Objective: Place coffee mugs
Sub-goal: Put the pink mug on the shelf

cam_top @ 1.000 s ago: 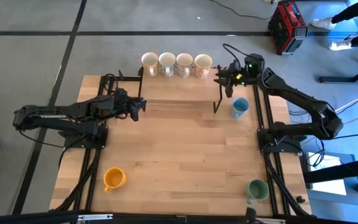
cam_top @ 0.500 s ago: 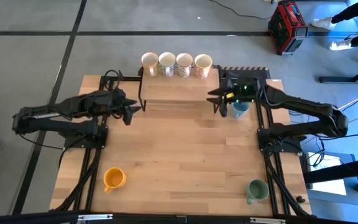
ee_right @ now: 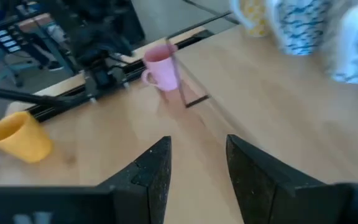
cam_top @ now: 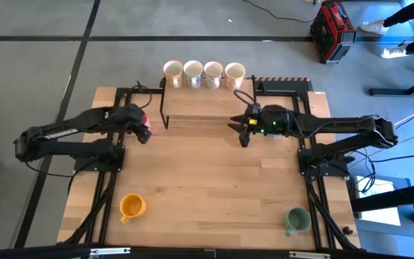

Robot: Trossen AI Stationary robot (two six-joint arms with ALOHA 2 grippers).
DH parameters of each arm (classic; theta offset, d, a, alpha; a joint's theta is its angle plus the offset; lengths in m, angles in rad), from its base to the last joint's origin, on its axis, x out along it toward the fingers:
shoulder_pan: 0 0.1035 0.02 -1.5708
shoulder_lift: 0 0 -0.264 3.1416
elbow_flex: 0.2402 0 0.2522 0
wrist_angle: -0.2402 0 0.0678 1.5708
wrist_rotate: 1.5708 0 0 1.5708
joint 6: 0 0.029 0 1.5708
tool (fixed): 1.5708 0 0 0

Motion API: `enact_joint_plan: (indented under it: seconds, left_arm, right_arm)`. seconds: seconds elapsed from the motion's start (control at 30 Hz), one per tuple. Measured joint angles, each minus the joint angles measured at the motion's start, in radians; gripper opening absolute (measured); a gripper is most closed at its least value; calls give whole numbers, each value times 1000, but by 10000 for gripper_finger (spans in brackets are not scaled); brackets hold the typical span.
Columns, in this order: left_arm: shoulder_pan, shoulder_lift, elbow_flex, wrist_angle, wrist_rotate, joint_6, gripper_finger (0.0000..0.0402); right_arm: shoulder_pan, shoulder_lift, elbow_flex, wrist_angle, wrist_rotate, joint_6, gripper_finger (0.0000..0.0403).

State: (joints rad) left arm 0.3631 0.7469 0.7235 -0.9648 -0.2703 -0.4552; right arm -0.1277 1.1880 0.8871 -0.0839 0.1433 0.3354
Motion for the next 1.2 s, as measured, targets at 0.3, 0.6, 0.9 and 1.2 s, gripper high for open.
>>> enact_joint_plan:
  seconds: [0.3, 0.6, 0.9, 1.2]
  left_arm:
    - [147, 189, -33, 35, 18, 59, 194]
    - [196, 328, -37, 42, 102, 69, 191]
    - [193, 380, -37, 48, 131, 93, 99]
    - [192, 379, -36, 46, 166, 97, 17]
  right_arm:
    - [45, 4, 0, -48, -6, -4, 143]
    - [44, 4, 0, -131, -81, -82, 143]
    - [42, 4, 0, -62, -84, -157, 143]
    - [42, 20, 0, -53, -135, -132, 143]
